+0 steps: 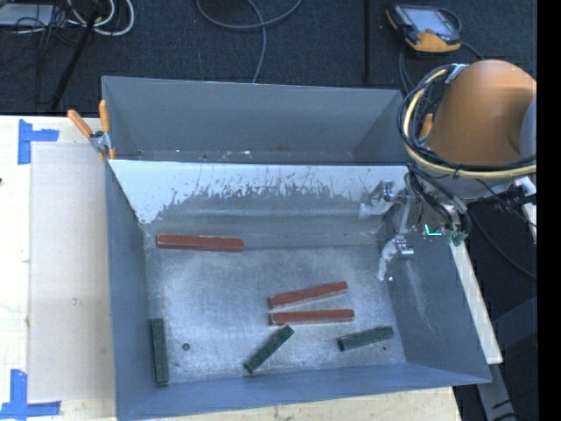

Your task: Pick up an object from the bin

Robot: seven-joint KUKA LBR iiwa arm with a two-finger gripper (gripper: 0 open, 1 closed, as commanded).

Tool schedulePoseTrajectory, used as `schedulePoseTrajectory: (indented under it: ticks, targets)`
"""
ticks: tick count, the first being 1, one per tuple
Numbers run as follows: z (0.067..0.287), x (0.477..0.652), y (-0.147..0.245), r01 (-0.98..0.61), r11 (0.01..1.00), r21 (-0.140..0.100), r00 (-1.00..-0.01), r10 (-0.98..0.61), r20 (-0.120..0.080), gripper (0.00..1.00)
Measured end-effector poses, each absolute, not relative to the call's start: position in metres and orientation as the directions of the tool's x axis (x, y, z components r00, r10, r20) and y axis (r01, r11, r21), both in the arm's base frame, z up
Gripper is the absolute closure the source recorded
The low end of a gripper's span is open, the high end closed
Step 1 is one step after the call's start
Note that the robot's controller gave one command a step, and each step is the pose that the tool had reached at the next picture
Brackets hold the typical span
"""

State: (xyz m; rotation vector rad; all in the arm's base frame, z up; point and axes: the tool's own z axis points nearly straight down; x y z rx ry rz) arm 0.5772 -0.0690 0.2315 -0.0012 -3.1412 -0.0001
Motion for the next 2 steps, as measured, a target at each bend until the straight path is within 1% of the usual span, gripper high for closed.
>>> schedulePoseTrajectory:
  ticks: [1,2]
  targets:
    - [0.192,0.57,-0.066,-0.029,1.0,-0.001,-1.0,-0.029,-0.008,0.0]
    - [0.13,0.561,-0.045,-0.096,0.995,-0.001,-0.995,-0.096,-0.002,0.0]
